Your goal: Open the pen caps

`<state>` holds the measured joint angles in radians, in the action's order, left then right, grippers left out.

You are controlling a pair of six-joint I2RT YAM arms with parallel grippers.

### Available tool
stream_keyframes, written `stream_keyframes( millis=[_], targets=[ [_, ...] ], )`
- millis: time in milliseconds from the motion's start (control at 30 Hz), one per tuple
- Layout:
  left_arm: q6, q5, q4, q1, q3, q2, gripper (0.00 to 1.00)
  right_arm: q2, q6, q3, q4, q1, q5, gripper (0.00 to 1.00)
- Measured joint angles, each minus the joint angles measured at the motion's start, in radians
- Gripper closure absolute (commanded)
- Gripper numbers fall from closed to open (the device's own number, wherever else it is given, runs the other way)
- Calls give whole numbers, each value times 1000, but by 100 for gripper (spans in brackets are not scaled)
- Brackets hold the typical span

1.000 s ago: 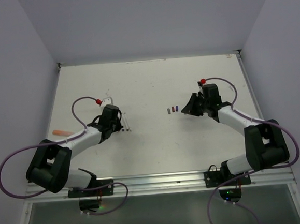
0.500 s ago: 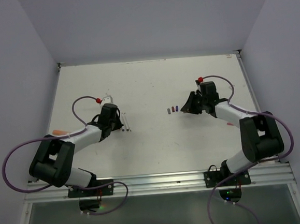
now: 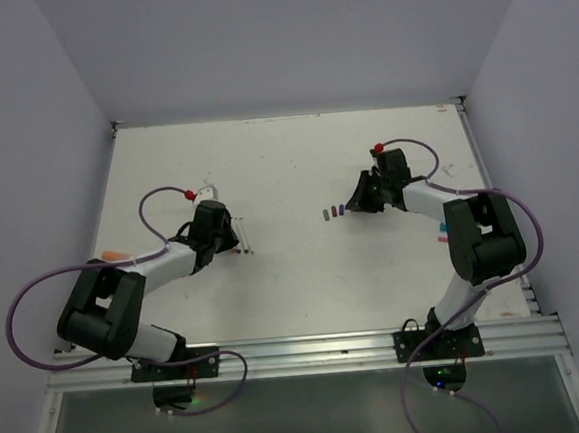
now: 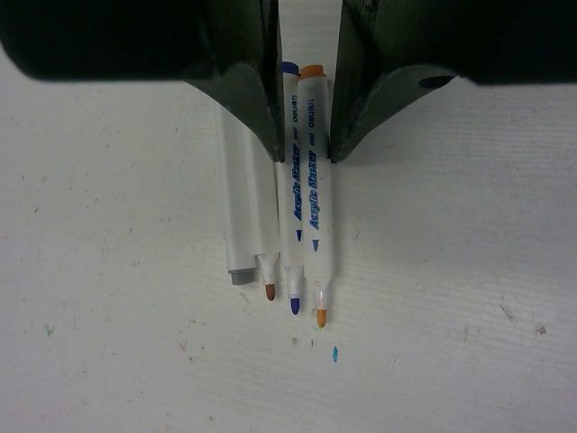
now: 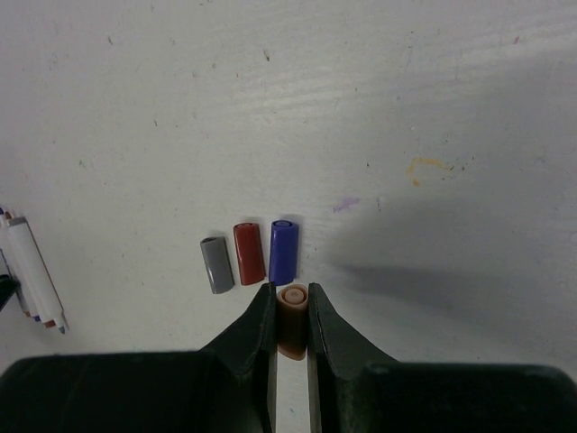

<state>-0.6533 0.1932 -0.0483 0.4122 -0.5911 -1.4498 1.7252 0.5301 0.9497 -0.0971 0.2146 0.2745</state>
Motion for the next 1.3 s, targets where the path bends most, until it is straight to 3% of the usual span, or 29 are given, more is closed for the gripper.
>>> stream_keyframes(
  millis=[233,467,633,933,1067,1200,1233,1300],
  targets=[
    [-1,-8,-15,-4,0,-7,67,66,-7,32,0,0,-5,95],
    [-8,-8,-5,-6,0,3,64,77,-6,32,1,0,-13,71],
    [-11,-13,19,-6,0,50,62,77,-4,32,20,0,-7,58],
    [-16,-29,47,-6,0,121,61,66,-5,29,29,0,-21,56],
    [-17,-38,81,-6,0,144,60,-8,-7,7,-21,0,-87,55],
    [-19,-49,110,-6,-2,192,59,-163,12,5,-109,-2,-231,41],
    [-20,-53,118,-6,-3,206,58,-208,20,5,-134,-5,-270,31],
    [-23,-63,128,-6,-8,229,58,-286,40,5,-176,-14,-347,28]
  ],
)
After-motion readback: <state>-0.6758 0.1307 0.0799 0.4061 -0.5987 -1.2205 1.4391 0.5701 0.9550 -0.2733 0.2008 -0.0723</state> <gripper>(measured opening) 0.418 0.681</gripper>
